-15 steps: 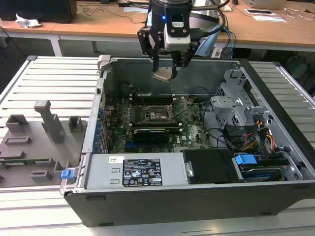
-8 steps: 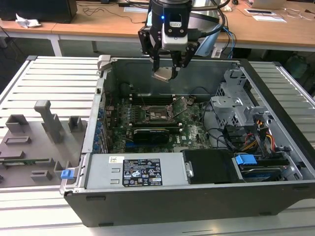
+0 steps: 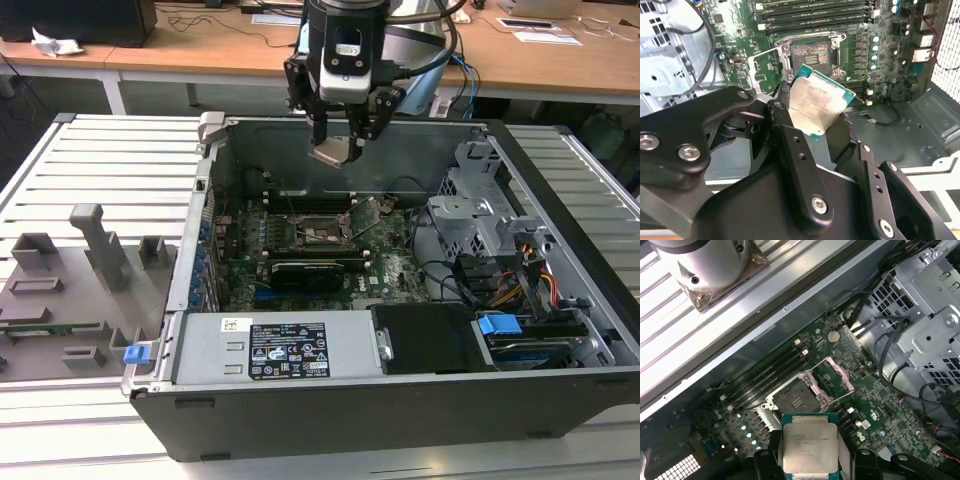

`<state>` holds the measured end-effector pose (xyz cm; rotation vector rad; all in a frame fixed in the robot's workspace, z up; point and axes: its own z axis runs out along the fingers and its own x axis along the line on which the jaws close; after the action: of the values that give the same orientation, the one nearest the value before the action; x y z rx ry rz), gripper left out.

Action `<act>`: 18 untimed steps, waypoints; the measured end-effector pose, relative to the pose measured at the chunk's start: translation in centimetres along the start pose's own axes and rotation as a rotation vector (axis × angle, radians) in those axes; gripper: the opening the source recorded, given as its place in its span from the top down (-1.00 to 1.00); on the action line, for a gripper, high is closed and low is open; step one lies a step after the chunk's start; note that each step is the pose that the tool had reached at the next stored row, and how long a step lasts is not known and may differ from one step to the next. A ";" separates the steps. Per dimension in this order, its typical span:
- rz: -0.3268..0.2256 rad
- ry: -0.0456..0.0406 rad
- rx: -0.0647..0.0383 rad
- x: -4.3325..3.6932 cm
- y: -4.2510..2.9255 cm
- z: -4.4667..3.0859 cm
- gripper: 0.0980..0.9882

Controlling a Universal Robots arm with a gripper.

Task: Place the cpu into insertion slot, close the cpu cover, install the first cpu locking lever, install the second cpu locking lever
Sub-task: 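Place the cpu into insertion slot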

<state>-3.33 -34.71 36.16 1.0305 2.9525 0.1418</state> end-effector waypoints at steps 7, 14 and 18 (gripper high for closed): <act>0.132 -0.0120 -0.002 0.00 -0.01 0.08 0.02; 0.224 -0.0202 -0.004 0.00 -0.01 0.12 0.02; 0.264 -0.0237 -0.005 0.00 -0.01 0.13 0.02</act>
<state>-3.33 -34.71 36.03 1.4064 2.7799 0.1376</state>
